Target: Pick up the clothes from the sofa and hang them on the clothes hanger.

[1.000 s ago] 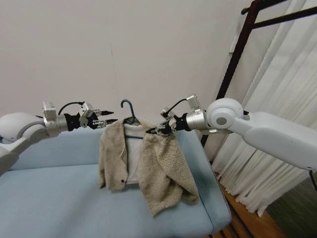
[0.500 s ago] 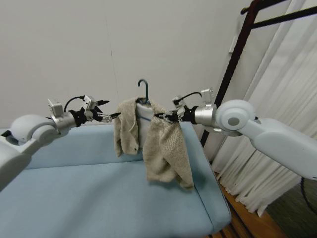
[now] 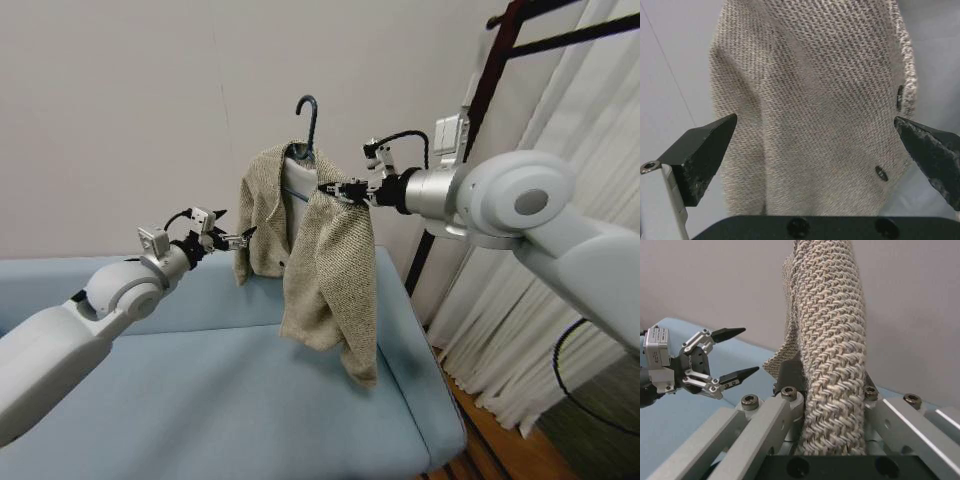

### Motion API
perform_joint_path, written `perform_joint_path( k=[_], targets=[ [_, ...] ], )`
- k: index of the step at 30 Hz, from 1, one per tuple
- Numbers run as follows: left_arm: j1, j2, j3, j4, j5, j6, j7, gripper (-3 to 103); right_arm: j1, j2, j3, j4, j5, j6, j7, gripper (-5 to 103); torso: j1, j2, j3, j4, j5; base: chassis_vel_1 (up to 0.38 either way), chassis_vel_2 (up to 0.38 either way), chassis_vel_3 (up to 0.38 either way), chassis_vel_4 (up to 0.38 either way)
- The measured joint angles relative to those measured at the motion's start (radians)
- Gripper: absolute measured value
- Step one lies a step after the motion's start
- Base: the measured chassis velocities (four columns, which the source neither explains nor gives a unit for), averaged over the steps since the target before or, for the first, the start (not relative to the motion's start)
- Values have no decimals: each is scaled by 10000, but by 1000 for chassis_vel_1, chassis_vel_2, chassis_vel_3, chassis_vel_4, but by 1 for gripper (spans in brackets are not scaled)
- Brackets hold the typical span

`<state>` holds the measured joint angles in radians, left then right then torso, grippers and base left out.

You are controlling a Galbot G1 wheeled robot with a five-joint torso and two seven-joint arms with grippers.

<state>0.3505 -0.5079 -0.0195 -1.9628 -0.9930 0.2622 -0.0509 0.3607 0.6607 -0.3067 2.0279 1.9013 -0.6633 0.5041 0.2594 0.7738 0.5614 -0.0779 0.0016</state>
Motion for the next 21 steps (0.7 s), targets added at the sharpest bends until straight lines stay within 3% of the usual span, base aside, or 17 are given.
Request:
perform_joint_path(
  k=[6, 16, 21],
  targets=[
    [-137, -244, 207, -329, -1162, 45, 122, 100, 87, 49, -44, -48, -72, -57, -102, 10, 1, 1, 0, 0, 0, 0, 0, 0, 0],
    [-727, -937, 512, 10, -1745, 139, 142, 101, 116, -62, -161, 92, -81, -99, -251, 10, 0, 0, 0, -2, -2, 0, 0, 0, 0],
    [-869, -1002, 657, 198, -1790, 108, 217, 88, 183, -127, -170, 139, -67, -106, -251, 10, 0, 0, 0, -2, -1, 0, 0, 0, 0]
  ],
)
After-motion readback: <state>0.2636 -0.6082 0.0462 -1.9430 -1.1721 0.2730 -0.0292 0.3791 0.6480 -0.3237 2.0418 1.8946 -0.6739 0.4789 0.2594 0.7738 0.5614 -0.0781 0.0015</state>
